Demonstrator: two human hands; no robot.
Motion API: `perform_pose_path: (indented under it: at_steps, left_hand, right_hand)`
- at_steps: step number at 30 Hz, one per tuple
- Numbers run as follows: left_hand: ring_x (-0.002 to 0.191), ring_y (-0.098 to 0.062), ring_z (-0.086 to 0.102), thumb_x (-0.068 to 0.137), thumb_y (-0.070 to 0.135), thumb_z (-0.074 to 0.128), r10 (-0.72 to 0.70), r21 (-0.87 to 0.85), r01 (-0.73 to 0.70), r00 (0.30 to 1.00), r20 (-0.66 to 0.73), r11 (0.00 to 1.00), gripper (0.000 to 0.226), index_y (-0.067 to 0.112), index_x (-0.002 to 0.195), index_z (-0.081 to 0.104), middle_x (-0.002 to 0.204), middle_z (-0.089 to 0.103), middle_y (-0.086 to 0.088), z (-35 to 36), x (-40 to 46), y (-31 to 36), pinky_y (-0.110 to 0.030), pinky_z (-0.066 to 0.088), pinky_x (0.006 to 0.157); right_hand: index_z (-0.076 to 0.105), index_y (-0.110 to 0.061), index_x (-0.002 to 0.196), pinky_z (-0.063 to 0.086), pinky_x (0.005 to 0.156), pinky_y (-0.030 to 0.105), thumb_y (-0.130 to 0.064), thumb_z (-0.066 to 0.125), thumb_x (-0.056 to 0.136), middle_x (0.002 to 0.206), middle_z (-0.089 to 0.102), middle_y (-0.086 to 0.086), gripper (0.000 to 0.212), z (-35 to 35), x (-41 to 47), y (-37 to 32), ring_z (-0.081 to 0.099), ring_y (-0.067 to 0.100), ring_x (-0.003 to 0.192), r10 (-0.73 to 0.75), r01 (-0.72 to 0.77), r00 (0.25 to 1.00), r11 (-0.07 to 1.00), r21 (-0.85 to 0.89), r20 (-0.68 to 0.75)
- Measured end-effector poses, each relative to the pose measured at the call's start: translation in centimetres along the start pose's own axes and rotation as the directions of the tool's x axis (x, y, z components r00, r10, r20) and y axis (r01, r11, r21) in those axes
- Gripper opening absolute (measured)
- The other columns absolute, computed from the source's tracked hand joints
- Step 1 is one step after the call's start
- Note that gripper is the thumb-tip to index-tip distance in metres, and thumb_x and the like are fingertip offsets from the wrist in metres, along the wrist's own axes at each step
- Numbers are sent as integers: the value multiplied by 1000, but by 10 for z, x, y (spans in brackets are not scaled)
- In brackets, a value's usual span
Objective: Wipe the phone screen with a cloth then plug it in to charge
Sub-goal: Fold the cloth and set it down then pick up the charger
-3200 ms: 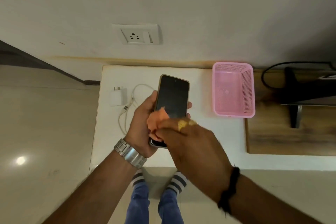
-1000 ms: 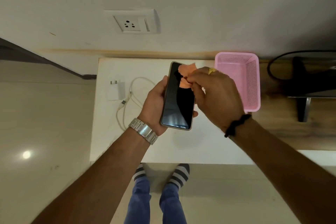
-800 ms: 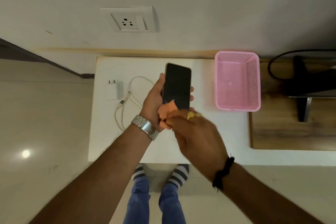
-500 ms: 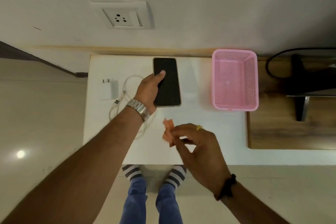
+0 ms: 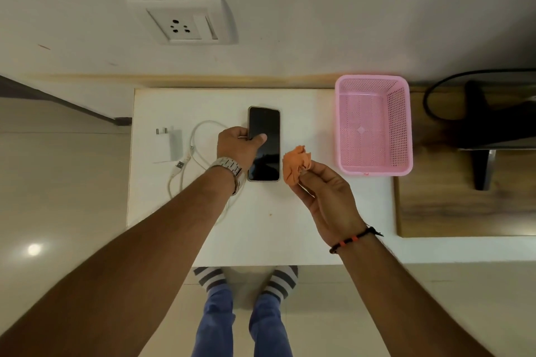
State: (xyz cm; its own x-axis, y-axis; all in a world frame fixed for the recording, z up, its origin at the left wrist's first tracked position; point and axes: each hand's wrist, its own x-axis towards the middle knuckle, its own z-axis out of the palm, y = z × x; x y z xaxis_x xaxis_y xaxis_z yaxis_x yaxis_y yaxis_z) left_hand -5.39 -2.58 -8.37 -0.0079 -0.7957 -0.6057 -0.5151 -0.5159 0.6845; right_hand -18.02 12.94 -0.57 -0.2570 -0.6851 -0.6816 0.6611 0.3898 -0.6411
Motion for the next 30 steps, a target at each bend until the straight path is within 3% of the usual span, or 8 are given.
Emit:
perform_pose_path:
  at_steps: [9,12,15,17,21,23,26,30]
  left_hand:
    - [68,-20,62,79,57,80,280,641,-192,959,-38,743,45,14,79,69,72,67,1,-16,-8,19,-30,50,62]
    - [70,-21,71,91,49,69,335,421,-368,930,153,829,35,17,80,73,75,74,1,-19,-30,33,-37,62,66]
    - [96,-31,76,94,44,67,-20,-49,64,785,619,997,29,18,96,78,101,80,-10,-27,-55,48,-50,65,80]
    - [103,-34,75,95,31,72,-37,-65,127,669,742,990,28,6,108,76,113,77,-19,-33,-62,50,-50,63,86]
    - [87,-29,79,86,17,83,62,-25,-59,771,634,998,24,-1,100,74,97,79,-20,-40,-66,54,-33,65,71]
    - [83,-30,79,82,20,87,84,-20,-90,781,619,996,25,1,95,75,92,80,-18,-44,-64,56,-33,64,68]
    - [85,-31,79,81,19,87,82,-76,-47,819,568,996,21,5,93,75,91,80,-14,-50,-55,62,-37,65,68]
    - [86,-28,79,85,14,84,146,-109,-105,844,517,989,24,-2,99,73,90,81,-10,-52,-47,62,-34,65,65]
  right_hand:
    - [54,-1,138,51,104,36,0,46,102,139,60,15,36,-12,8,8,58,30,129,96,-111,991,979,173,95]
    - [51,-2,140,49,106,35,-2,47,102,144,56,15,39,-14,8,7,54,30,134,100,-137,980,965,222,170]
    - [55,-5,138,48,107,37,-7,51,101,143,57,15,37,-11,5,5,54,30,133,119,-156,975,968,196,186]
    - [57,-4,135,48,106,42,-13,50,101,139,60,16,36,-12,4,4,57,32,129,135,-168,977,964,207,163]
    - [61,-3,129,52,101,47,-39,53,99,132,64,16,47,-7,-2,-2,61,30,125,153,-159,987,979,131,58]
    - [67,-5,109,56,94,40,-33,63,97,120,70,12,31,-3,-2,-1,66,27,117,63,-62,998,997,-42,19]
    - [65,-14,84,59,82,33,-15,69,93,104,71,13,10,-3,-3,2,71,25,99,22,-21,995,1000,16,-102]
    - [61,-8,111,59,89,38,-4,65,94,108,71,19,18,-7,-9,11,73,27,98,80,-59,981,990,125,-175]
